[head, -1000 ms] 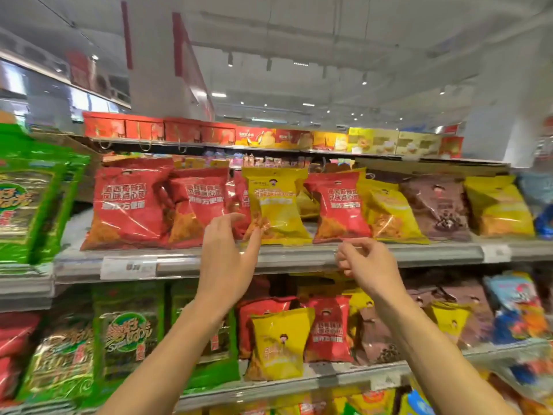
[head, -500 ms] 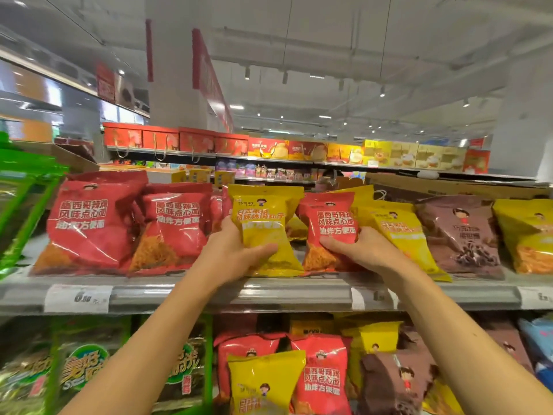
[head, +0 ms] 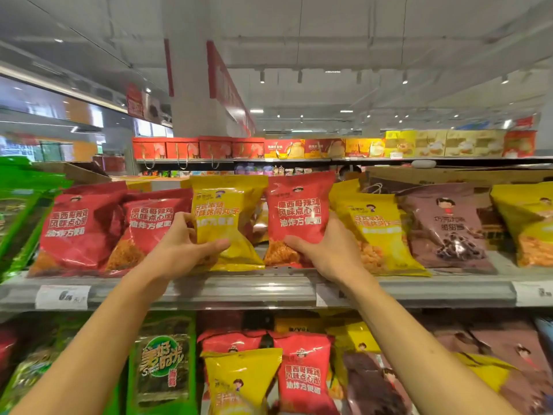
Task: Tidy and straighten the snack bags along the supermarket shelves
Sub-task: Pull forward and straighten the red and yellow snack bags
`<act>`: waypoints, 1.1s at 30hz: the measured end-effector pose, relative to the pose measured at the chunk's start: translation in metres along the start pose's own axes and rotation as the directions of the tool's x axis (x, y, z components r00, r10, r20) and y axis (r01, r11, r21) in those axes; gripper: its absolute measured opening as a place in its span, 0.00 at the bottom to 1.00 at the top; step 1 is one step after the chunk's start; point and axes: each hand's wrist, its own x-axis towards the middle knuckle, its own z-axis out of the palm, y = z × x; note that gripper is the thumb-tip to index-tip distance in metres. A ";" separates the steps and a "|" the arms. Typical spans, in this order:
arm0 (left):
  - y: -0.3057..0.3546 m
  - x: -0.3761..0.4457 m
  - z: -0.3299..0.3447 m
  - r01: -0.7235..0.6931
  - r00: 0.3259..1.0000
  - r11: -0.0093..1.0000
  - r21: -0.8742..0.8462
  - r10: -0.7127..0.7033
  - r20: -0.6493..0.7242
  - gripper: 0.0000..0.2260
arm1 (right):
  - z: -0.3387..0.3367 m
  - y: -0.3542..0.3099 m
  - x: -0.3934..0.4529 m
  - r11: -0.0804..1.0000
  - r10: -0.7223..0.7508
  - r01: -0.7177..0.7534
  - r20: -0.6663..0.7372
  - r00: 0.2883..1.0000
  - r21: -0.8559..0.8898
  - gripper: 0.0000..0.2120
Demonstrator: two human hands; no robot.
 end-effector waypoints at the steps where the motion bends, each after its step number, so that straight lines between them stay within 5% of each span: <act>1: 0.002 -0.001 0.002 0.003 1.000 1.000 -0.022 -0.004 -0.013 0.29 | -0.003 0.000 -0.001 1.000 -0.002 0.003 -0.031 1.000 0.018 0.30; 7: 0.011 0.003 0.033 0.010 1.000 1.000 -0.013 -0.010 -0.017 0.30 | -0.047 0.007 -0.001 0.977 0.056 -0.014 -0.192 0.980 0.211 0.30; 21: 0.023 0.021 0.143 -0.151 0.987 0.955 0.255 0.131 0.094 0.23 | -0.094 0.037 -0.024 0.930 0.114 -0.056 -0.141 0.983 0.363 0.22; 29: 0.017 -0.011 0.097 -0.350 0.935 0.838 0.419 0.339 0.102 0.22 | -0.061 -0.003 -0.022 0.935 0.035 0.011 -0.122 0.992 0.355 0.25; 33: -0.022 -0.038 0.034 -0.364 0.863 0.644 0.673 0.505 -0.016 0.14 | -0.011 -0.036 -0.019 0.943 -0.019 0.059 -0.123 0.992 0.329 0.23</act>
